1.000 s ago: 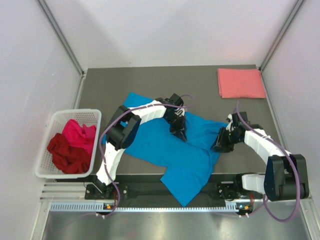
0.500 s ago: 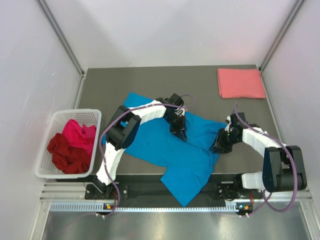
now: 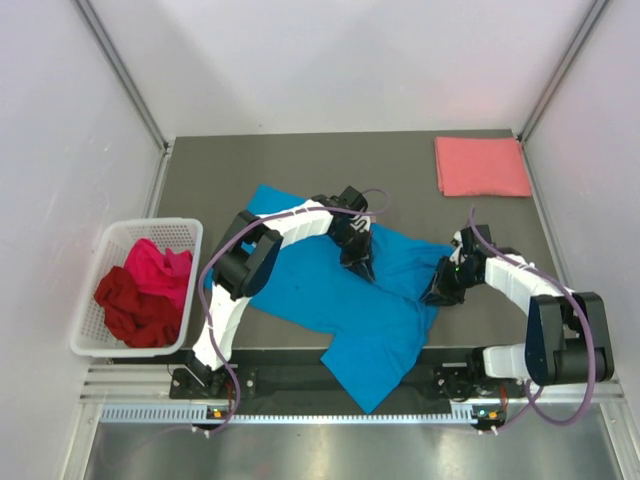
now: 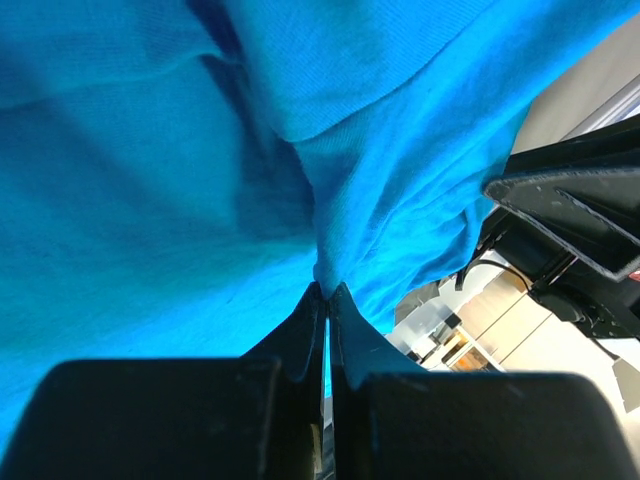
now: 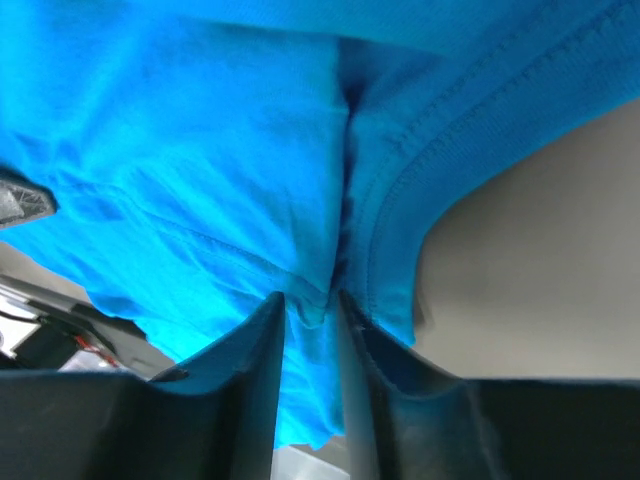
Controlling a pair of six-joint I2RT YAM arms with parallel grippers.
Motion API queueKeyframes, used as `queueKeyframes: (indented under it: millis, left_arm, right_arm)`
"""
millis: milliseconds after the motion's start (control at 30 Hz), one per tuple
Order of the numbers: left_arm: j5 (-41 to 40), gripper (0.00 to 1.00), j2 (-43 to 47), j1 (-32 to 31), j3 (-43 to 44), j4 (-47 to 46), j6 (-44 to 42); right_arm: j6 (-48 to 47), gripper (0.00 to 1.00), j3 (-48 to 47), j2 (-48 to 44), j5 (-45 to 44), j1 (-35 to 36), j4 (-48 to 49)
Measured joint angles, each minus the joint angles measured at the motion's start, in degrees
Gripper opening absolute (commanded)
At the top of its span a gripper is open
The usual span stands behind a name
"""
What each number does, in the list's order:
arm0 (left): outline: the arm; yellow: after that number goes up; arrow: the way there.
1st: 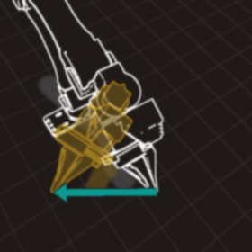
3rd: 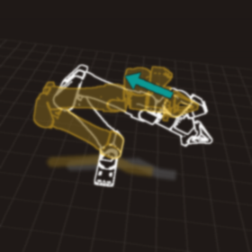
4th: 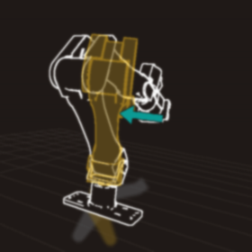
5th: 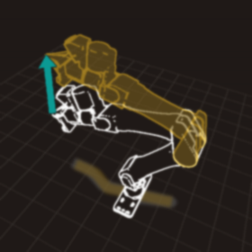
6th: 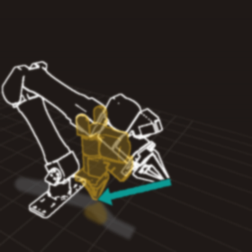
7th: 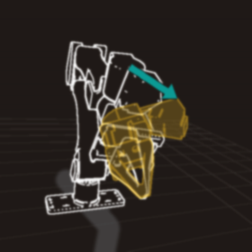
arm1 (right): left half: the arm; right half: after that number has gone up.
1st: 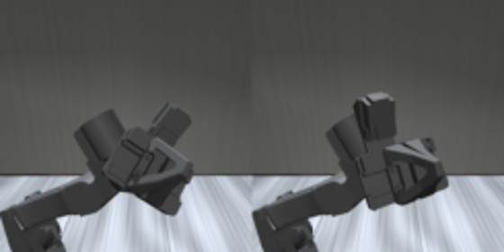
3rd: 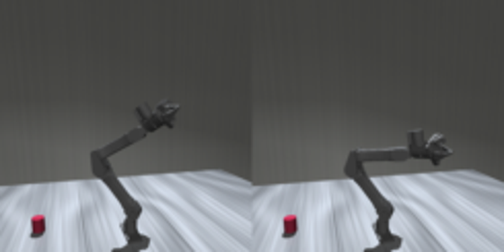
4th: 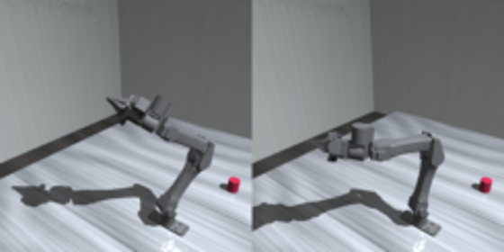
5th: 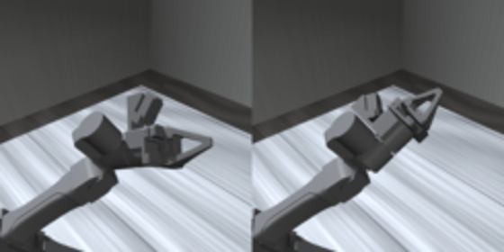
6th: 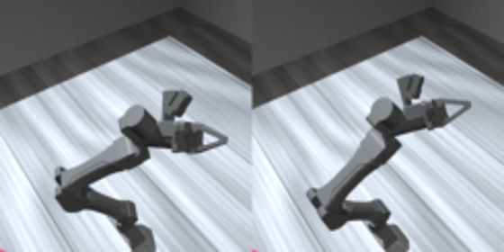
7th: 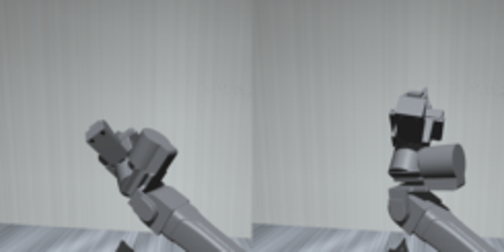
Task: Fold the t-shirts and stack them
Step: Fold the tshirt
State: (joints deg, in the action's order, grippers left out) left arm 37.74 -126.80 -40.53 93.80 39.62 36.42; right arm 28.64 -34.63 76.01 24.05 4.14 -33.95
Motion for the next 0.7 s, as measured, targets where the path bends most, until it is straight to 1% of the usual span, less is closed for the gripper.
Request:
queueKeyframes:
  millis: [167, 367, 700]
  left_arm:
    - [0.4, 0.0, -0.3, 0.0, 0.1, 0.1, -0.4]
    - [0.7, 0.0, -0.3, 0.0, 0.5, 0.2, -0.7]
    - [1.5, 0.0, -0.9, 0.0, 1.8, 0.7, -1.1]
  right_arm:
    - [0.0, 0.32, 0.0, -0.6, -0.2, 0.3, 0.0]
    - [0.1, 0.3, -0.1, -1.7, -0.8, 0.6, -0.2]
    - [0.1, 0.29, -0.4, -0.1, -1.9, 0.6, 0.5]
